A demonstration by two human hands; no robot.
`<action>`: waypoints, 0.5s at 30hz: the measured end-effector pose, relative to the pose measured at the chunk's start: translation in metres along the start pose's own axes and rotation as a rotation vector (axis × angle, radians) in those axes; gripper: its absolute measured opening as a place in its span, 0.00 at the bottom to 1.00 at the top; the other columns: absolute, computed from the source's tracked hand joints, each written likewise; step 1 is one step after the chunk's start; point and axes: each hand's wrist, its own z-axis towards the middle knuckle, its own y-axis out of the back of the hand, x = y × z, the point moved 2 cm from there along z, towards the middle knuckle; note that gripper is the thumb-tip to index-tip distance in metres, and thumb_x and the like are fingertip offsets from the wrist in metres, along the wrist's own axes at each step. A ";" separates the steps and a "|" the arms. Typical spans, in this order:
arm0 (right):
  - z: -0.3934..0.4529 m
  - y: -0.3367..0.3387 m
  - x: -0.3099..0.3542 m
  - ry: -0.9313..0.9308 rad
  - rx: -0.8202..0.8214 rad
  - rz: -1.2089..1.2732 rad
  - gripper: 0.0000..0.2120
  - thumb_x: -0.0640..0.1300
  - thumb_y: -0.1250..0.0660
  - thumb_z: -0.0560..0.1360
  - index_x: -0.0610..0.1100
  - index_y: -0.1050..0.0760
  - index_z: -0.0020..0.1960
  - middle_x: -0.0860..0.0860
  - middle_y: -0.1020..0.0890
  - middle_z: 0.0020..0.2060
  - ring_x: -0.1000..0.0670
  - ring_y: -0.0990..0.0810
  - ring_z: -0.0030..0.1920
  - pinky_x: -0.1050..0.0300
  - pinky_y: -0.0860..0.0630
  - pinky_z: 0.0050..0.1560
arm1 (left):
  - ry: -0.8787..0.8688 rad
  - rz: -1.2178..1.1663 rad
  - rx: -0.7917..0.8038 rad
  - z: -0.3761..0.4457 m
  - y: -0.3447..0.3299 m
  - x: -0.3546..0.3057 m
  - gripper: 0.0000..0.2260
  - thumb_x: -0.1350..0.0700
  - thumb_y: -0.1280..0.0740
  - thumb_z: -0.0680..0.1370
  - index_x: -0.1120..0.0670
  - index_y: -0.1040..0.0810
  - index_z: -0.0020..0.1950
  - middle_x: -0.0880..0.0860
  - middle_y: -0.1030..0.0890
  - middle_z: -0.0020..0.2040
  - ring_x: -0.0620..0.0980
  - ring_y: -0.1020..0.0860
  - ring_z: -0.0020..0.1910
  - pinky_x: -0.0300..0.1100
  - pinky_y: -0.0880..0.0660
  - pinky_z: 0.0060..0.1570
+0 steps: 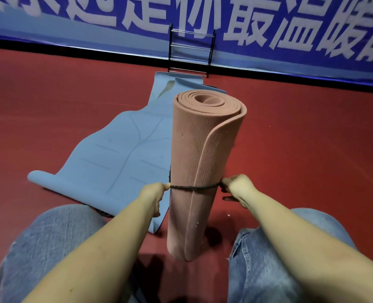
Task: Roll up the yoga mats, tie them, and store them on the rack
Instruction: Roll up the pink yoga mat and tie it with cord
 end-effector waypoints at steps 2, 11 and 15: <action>-0.001 0.001 -0.004 -0.019 0.036 0.065 0.06 0.38 0.36 0.76 0.39 0.27 0.41 0.45 0.23 0.37 0.50 0.22 0.42 0.63 0.23 0.26 | -0.029 -0.020 0.013 -0.006 -0.003 0.000 0.11 0.58 0.33 0.78 0.60 0.27 0.58 0.52 0.27 0.44 0.53 0.26 0.54 0.56 0.29 0.59; 0.005 -0.012 0.007 0.169 0.120 0.318 0.25 0.27 0.49 0.75 0.50 0.31 0.62 0.51 0.21 0.43 0.55 0.26 0.38 0.62 0.28 0.44 | -0.080 -0.121 0.204 -0.028 -0.016 0.004 0.33 0.32 0.38 0.73 0.49 0.36 0.71 0.51 0.35 0.68 0.57 0.36 0.68 0.62 0.35 0.61; 0.001 -0.007 0.018 0.023 0.045 0.360 0.12 0.40 0.46 0.78 0.47 0.26 0.42 0.51 0.26 0.32 0.52 0.29 0.31 0.60 0.30 0.37 | -0.200 -0.171 0.324 -0.032 -0.018 0.006 0.22 0.39 0.37 0.75 0.46 0.35 0.65 0.44 0.32 0.59 0.47 0.30 0.54 0.55 0.32 0.59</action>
